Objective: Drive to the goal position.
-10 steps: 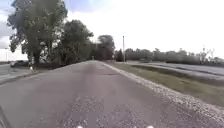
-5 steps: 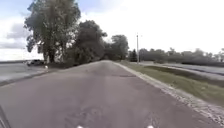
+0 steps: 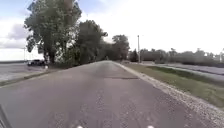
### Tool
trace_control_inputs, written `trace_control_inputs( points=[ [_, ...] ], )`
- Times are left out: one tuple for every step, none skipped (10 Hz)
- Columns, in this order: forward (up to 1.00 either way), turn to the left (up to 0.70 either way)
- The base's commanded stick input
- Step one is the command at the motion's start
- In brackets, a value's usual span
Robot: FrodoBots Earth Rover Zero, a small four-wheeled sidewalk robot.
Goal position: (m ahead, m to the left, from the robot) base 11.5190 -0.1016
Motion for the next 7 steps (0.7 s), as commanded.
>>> trace_control_inputs(
  points=[
    [0.0,0.0],
    [0.0,0.0],
    [0.0,0.0],
    [0.0,0.0],
    [0.0,0.0],
    [0.0,0.0],
    [0.0,0.0]
  ],
)
